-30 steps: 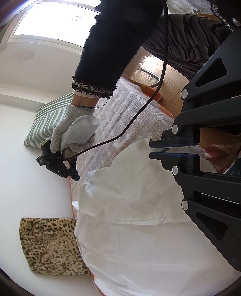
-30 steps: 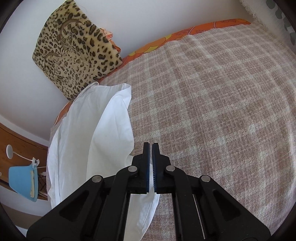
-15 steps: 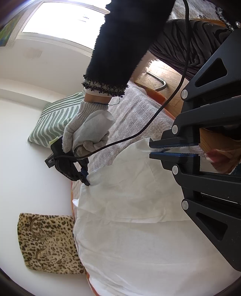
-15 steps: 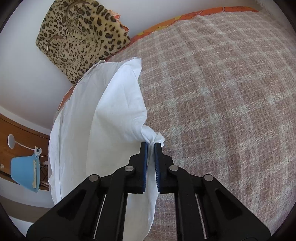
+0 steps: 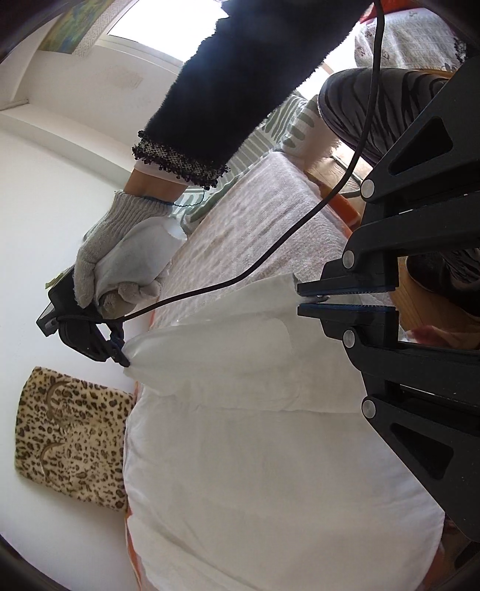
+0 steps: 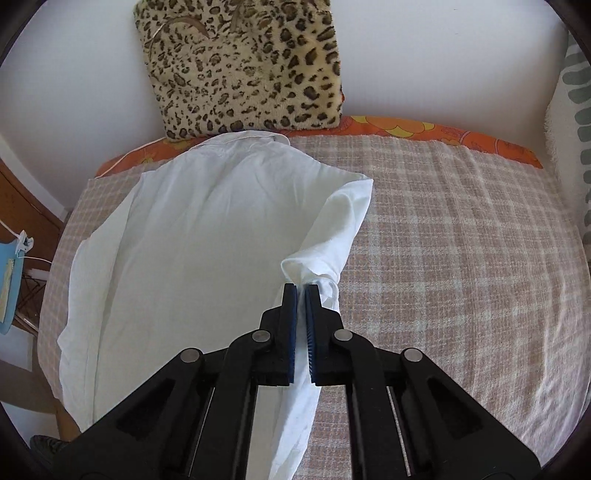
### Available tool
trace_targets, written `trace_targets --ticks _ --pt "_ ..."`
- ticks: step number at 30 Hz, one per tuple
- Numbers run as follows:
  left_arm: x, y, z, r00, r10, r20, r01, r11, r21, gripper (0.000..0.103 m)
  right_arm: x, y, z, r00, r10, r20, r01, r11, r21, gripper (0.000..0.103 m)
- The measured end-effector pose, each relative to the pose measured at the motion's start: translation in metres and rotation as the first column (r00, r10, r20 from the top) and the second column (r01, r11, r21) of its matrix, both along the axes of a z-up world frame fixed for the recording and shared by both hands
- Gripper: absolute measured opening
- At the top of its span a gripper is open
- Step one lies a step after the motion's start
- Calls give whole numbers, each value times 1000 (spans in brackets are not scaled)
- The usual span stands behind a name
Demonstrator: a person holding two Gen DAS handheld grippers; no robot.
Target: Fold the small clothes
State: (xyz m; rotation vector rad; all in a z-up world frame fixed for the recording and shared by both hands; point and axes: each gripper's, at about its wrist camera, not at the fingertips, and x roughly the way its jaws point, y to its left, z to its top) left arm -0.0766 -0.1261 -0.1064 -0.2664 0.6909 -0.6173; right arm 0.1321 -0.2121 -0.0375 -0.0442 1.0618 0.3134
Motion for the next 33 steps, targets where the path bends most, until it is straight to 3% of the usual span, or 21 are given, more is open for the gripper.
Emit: trace_targets --ticks 7,18,29,33 --pt "-2 35 -4 995 98 -17 -98 995 -32 3 8 70 -2 998 66 -2 -66 995 -71 4" --pt "-3 72 -19 978 199 -64 -201 979 -33 3 16 162 -39 984 173 -41 -177 974 -137 3" --pt "-3 81 -31 970 221 -102 -221 975 8 3 18 183 -75 974 214 -79 -224 964 -142 4" --pt "-2 83 -30 967 223 -121 -221 975 27 3 18 176 -69 967 237 -97 -244 967 -70 9"
